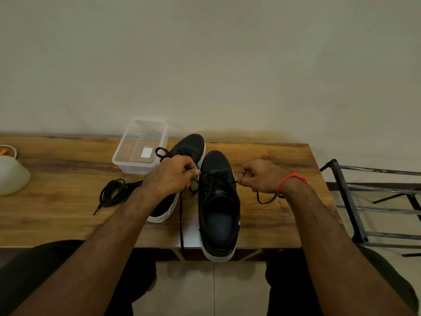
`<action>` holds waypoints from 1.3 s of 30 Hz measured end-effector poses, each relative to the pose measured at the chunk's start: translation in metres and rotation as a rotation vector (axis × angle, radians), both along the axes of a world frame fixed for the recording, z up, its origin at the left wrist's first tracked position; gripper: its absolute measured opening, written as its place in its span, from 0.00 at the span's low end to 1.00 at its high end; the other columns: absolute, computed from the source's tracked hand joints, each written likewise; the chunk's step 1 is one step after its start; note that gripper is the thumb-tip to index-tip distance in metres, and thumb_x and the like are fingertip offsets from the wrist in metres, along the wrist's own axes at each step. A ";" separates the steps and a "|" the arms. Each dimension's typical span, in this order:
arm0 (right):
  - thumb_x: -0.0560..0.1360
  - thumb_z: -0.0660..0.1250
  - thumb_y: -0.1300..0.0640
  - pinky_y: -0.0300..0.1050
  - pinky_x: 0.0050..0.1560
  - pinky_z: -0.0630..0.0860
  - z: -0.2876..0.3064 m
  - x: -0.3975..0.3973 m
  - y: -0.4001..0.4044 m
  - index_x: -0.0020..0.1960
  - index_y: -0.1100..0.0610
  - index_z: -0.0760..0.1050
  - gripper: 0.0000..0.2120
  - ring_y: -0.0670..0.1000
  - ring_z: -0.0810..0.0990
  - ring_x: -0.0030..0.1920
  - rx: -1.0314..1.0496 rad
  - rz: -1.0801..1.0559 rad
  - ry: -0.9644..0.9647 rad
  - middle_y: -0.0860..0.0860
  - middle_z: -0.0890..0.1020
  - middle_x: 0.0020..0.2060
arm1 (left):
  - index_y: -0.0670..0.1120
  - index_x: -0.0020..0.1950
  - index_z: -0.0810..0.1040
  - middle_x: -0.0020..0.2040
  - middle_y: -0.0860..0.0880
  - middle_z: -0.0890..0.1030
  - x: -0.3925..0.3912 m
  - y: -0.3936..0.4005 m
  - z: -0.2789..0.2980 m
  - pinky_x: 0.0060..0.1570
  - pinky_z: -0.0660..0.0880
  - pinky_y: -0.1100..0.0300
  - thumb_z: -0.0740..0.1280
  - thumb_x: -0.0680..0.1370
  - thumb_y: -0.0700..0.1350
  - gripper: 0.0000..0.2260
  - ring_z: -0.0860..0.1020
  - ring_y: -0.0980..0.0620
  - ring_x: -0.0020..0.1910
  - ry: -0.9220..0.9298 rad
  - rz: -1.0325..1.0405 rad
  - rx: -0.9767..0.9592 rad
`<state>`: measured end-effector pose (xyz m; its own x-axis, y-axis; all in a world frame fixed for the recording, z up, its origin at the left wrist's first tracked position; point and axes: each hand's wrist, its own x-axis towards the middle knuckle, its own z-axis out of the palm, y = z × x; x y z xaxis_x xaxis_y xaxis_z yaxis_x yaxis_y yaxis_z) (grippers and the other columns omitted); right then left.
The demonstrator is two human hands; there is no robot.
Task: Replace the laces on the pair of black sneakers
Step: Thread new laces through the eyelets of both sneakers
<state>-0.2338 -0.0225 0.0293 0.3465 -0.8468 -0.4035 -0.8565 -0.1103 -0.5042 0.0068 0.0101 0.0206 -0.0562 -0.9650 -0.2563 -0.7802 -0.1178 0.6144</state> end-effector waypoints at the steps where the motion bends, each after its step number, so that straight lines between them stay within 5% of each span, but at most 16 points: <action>1: 0.81 0.66 0.54 0.36 0.37 0.72 0.001 -0.001 0.000 0.54 0.56 0.78 0.06 0.44 0.78 0.39 0.011 -0.016 -0.016 0.46 0.79 0.38 | 0.51 0.48 0.79 0.36 0.50 0.82 0.001 0.000 0.002 0.43 0.76 0.56 0.66 0.82 0.51 0.06 0.80 0.55 0.36 0.036 0.006 -0.001; 5: 0.79 0.68 0.52 0.39 0.38 0.73 0.009 -0.006 -0.001 0.52 0.57 0.79 0.08 0.44 0.78 0.33 0.025 -0.101 -0.202 0.45 0.78 0.28 | 0.50 0.50 0.81 0.31 0.53 0.78 0.002 -0.002 0.013 0.27 0.69 0.64 0.67 0.82 0.51 0.06 0.71 0.62 0.24 0.251 0.050 0.015; 8: 0.79 0.70 0.54 0.40 0.37 0.76 0.020 -0.007 0.000 0.52 0.60 0.79 0.08 0.49 0.78 0.32 0.070 -0.166 -0.451 0.49 0.79 0.28 | 0.49 0.53 0.81 0.29 0.54 0.76 0.002 -0.001 0.024 0.24 0.66 0.64 0.67 0.82 0.50 0.06 0.68 0.59 0.23 0.465 0.097 0.053; 14: 0.80 0.67 0.59 0.46 0.37 0.77 0.044 -0.007 0.006 0.55 0.65 0.78 0.09 0.53 0.75 0.35 0.188 -0.335 -1.016 0.54 0.77 0.34 | 0.47 0.56 0.83 0.37 0.50 0.79 0.007 0.004 0.061 0.26 0.64 0.64 0.63 0.85 0.48 0.10 0.66 0.56 0.26 0.801 0.145 0.071; 18: 0.81 0.59 0.67 0.55 0.48 0.82 0.065 -0.012 0.017 0.60 0.69 0.77 0.13 0.60 0.82 0.48 0.166 -0.297 -1.277 0.63 0.83 0.49 | 0.47 0.63 0.82 0.50 0.49 0.85 0.006 0.015 0.096 0.27 0.64 0.63 0.59 0.84 0.38 0.14 0.67 0.55 0.27 0.906 0.100 0.053; 22: 0.79 0.64 0.68 0.55 0.51 0.82 0.087 -0.005 0.026 0.62 0.66 0.77 0.13 0.62 0.83 0.54 -0.008 -0.253 -1.271 0.63 0.84 0.55 | 0.47 0.65 0.81 0.57 0.48 0.85 0.002 0.022 0.129 0.28 0.65 0.63 0.57 0.81 0.30 0.21 0.66 0.56 0.28 0.931 0.012 -0.032; 26: 0.78 0.68 0.64 0.50 0.46 0.82 0.123 0.003 0.027 0.56 0.62 0.81 0.09 0.58 0.84 0.45 -0.182 -0.305 -1.199 0.59 0.86 0.46 | 0.48 0.64 0.81 0.58 0.49 0.85 -0.002 0.025 0.168 0.28 0.64 0.66 0.60 0.81 0.30 0.20 0.66 0.57 0.27 0.893 -0.010 -0.125; 32: 0.80 0.68 0.56 0.45 0.40 0.79 0.177 0.009 0.027 0.51 0.59 0.84 0.09 0.50 0.77 0.35 -0.395 -0.287 -1.040 0.50 0.80 0.32 | 0.48 0.61 0.83 0.55 0.50 0.86 -0.009 0.033 0.218 0.26 0.62 0.67 0.69 0.80 0.43 0.10 0.64 0.57 0.27 0.856 0.026 -0.227; 39: 0.78 0.70 0.52 0.41 0.39 0.78 0.227 0.016 0.034 0.50 0.52 0.86 0.07 0.48 0.73 0.34 -0.541 -0.314 -0.992 0.46 0.80 0.36 | 0.50 0.54 0.86 0.46 0.51 0.85 -0.018 0.043 0.249 0.24 0.61 0.65 0.73 0.77 0.52 0.09 0.62 0.57 0.25 0.726 0.166 -0.450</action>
